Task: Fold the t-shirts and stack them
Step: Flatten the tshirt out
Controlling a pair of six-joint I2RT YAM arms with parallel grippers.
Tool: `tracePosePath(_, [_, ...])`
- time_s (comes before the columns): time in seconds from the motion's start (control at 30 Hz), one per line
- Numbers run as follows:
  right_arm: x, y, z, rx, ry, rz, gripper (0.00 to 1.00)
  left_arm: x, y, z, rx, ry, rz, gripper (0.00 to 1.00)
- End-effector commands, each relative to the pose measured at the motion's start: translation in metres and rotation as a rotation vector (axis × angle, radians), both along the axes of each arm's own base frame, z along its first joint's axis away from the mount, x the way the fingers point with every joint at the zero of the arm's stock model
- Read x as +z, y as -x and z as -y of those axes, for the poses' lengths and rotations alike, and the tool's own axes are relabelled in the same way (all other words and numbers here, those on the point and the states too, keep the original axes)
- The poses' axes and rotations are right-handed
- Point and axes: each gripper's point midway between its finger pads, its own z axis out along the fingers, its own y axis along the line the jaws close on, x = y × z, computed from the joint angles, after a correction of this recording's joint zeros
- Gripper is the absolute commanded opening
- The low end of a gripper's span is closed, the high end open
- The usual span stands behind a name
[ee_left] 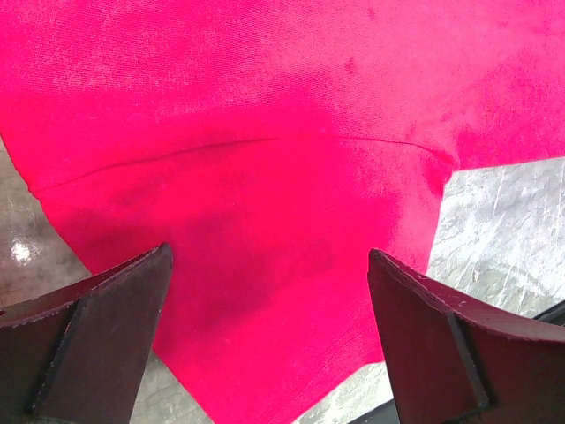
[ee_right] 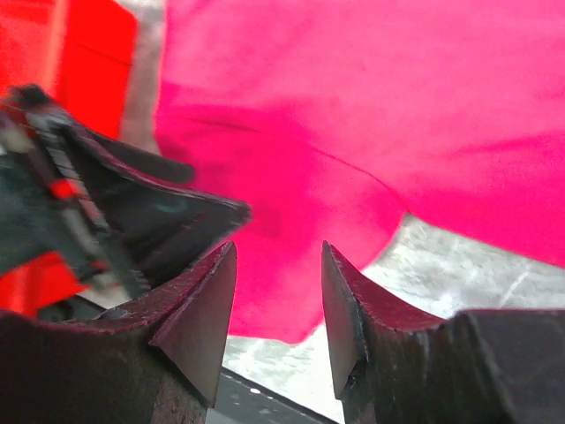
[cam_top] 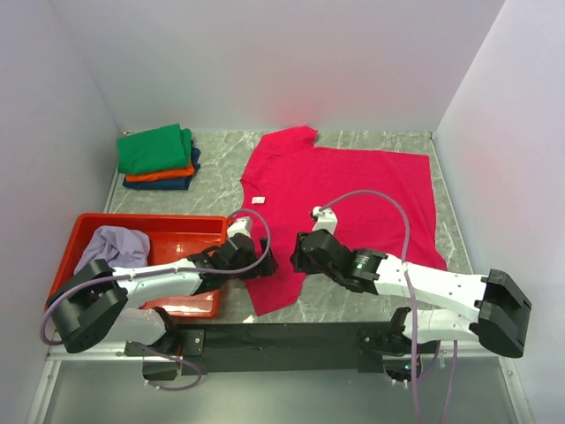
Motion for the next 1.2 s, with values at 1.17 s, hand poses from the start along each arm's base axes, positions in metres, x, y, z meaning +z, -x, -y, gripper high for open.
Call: tracePosePath(1.17, [-0.051, 0.013, 0.117, -0.275, 0.04, -0.033, 0.58, 0.008, 0.064, 0.105, -0.337, -0.349, 0.187, 0.67])
